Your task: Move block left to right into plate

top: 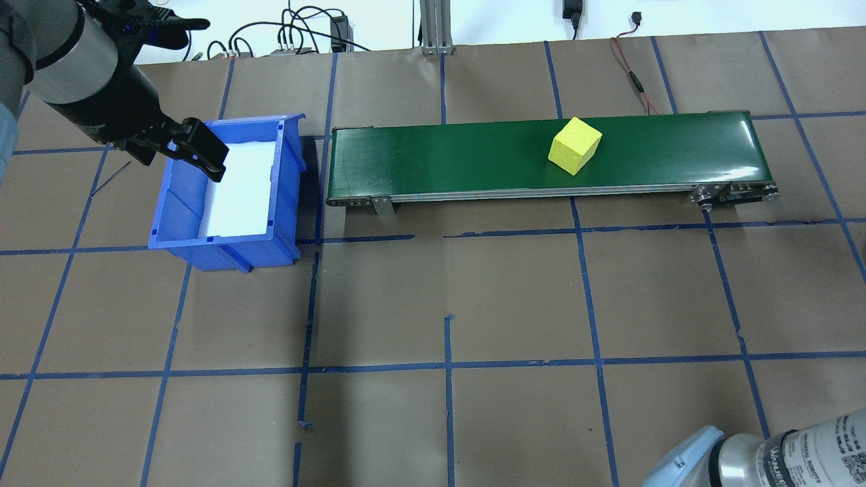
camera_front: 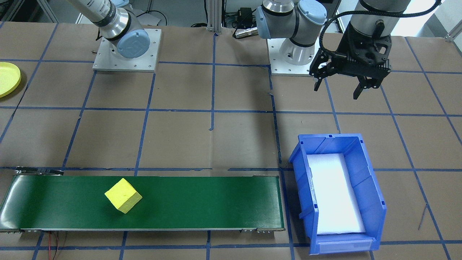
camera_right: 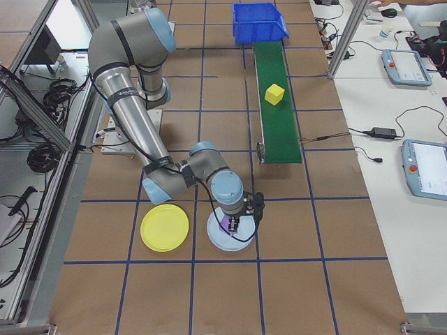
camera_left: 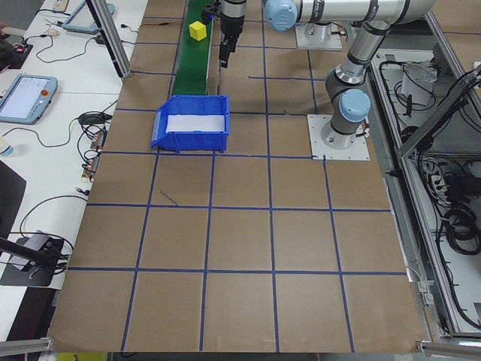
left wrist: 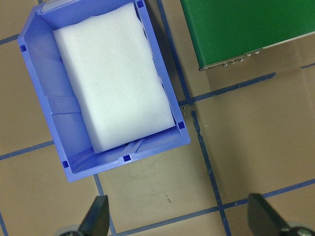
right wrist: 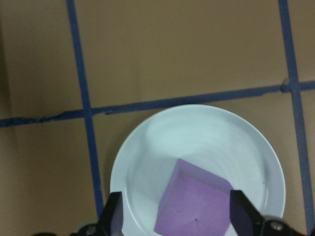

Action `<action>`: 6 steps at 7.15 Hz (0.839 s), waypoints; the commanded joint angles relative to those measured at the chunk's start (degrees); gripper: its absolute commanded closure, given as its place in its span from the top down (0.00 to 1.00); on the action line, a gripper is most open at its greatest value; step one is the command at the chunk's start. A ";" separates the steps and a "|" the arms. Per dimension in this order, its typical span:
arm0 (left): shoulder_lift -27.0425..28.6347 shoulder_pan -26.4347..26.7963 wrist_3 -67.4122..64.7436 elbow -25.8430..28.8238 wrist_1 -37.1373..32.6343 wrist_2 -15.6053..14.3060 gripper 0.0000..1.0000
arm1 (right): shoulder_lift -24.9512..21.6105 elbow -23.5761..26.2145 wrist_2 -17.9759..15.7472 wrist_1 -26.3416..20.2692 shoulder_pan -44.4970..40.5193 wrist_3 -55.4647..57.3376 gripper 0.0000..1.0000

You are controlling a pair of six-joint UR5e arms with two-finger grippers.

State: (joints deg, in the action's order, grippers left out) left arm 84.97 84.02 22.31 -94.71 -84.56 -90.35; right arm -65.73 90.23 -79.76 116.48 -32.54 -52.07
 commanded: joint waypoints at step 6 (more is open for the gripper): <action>0.37 0.36 -0.51 -0.39 0.00 0.18 1.00 | -4.15 0.12 -3.47 -1.70 -27.19 29.67 1.00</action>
State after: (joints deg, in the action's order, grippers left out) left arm 85.10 84.29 22.05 -94.92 -84.59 -90.26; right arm -69.76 90.31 -82.02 115.28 -55.34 -30.61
